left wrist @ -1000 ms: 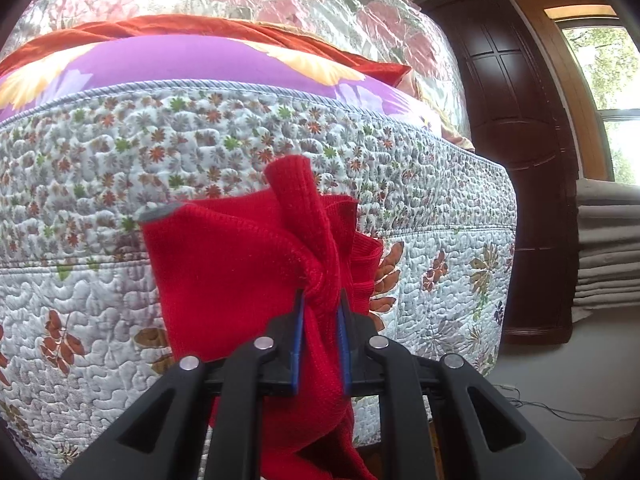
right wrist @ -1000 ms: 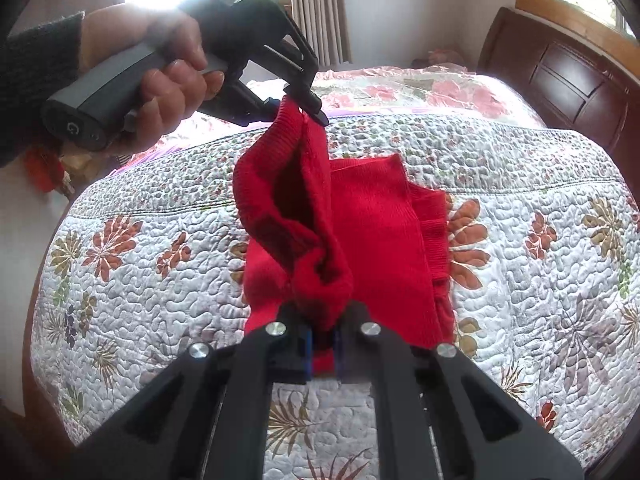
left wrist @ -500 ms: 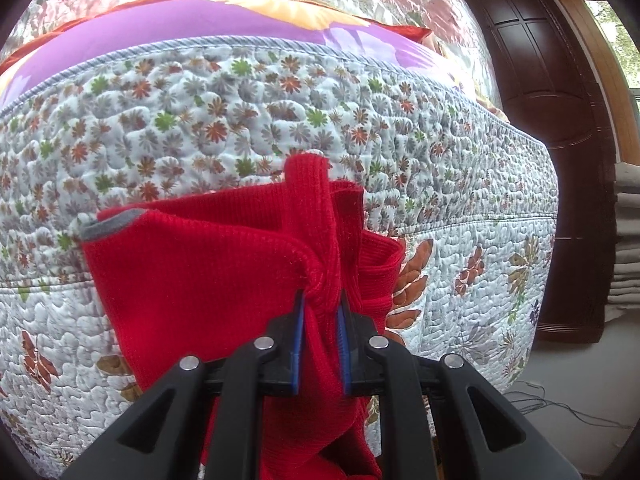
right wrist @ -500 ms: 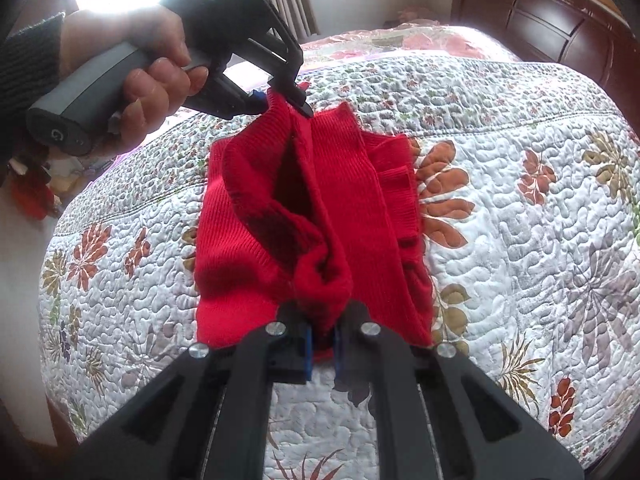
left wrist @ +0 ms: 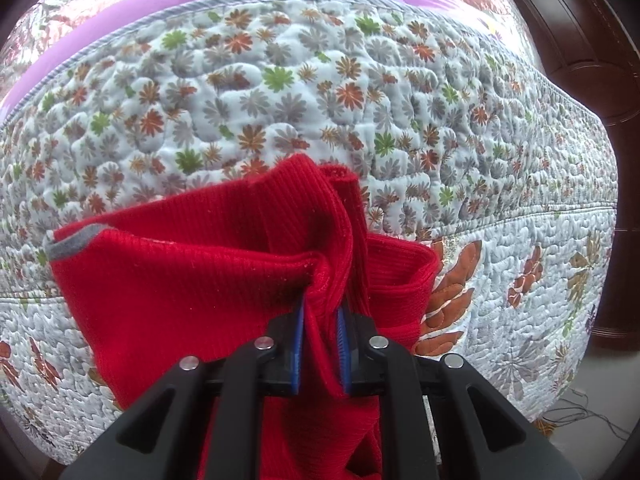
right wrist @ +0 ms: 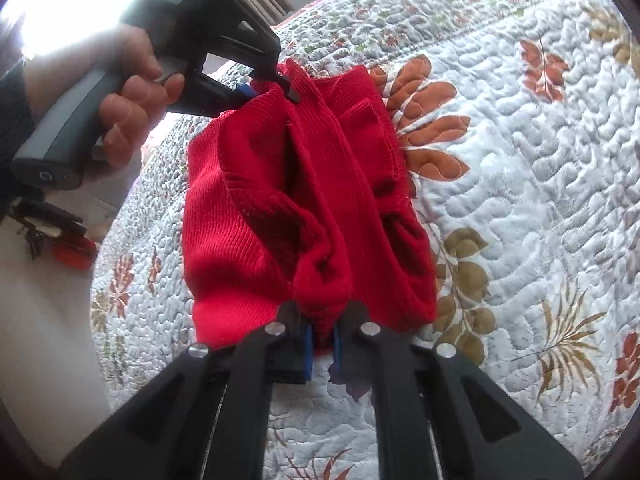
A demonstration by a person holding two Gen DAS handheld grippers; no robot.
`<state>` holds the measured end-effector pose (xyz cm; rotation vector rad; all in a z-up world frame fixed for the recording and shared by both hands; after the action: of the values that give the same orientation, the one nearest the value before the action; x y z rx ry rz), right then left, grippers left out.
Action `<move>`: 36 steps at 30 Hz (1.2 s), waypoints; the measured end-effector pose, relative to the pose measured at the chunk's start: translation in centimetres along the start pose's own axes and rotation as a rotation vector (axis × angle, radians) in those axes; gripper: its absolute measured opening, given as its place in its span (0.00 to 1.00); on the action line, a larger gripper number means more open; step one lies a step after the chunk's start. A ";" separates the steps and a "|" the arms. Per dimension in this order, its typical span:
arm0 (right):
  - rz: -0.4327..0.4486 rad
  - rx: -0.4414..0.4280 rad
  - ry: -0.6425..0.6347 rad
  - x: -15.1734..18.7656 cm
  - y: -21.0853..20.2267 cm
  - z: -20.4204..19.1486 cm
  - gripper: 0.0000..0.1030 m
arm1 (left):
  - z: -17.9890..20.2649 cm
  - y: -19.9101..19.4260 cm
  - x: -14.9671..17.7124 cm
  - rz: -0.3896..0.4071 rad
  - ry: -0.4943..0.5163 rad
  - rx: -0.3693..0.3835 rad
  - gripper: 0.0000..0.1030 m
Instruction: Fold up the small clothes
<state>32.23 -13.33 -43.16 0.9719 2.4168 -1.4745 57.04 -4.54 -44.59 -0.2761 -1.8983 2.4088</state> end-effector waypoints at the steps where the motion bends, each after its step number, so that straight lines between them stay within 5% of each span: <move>1: -0.008 -0.036 0.054 0.1 0.1 0.7 0.06 | 0.4 0.1 0.1 0.003 0.006 -0.016 0.13; 8: -0.020 -0.239 0.238 0.2 -0.4 2.9 0.05 | 2.7 -0.5 0.6 0.049 0.087 -0.180 0.13; 19: -0.076 -0.289 0.400 1.8 2.3 6.6 0.06 | 5.6 3.0 1.1 0.060 0.137 -0.320 0.22; 22: -0.085 -0.291 0.386 1.9 2.2 6.8 0.14 | 6.8 2.7 0.7 0.078 0.137 -0.302 0.28; 24: -0.083 -0.302 0.380 2.0 1.7 7.0 0.30 | 7.3 1.6 0.1 0.113 0.134 -0.245 0.44; 28: -0.081 -0.321 0.362 1.8 1.2 6.7 0.42 | 8.3 -1.4 -0.7 0.224 0.176 -0.183 0.71; 31: -0.091 -0.320 0.370 1.8 1.3 6.9 0.43 | 8.7 -3.6 -0.8 0.292 0.199 -0.155 0.72; 36: -0.105 -0.313 0.361 0.6 -0.1 7.3 0.42 | 6.5 -8.4 0.7 0.416 0.152 -0.006 0.80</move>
<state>30.24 -19.21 -47.09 1.1295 2.8754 -0.9646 54.70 -8.63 -35.06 -0.9099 -1.9363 2.5277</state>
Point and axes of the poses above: each gripper's, at about its wrist camera, not at the fingertips, and y roughly the way its jaws point, z to its right, x to its underside, the point moved 5 cm from there along y, roughly the way its jaws point, and after that the axes turned 10 degrees about z, right-handed, at the moved point
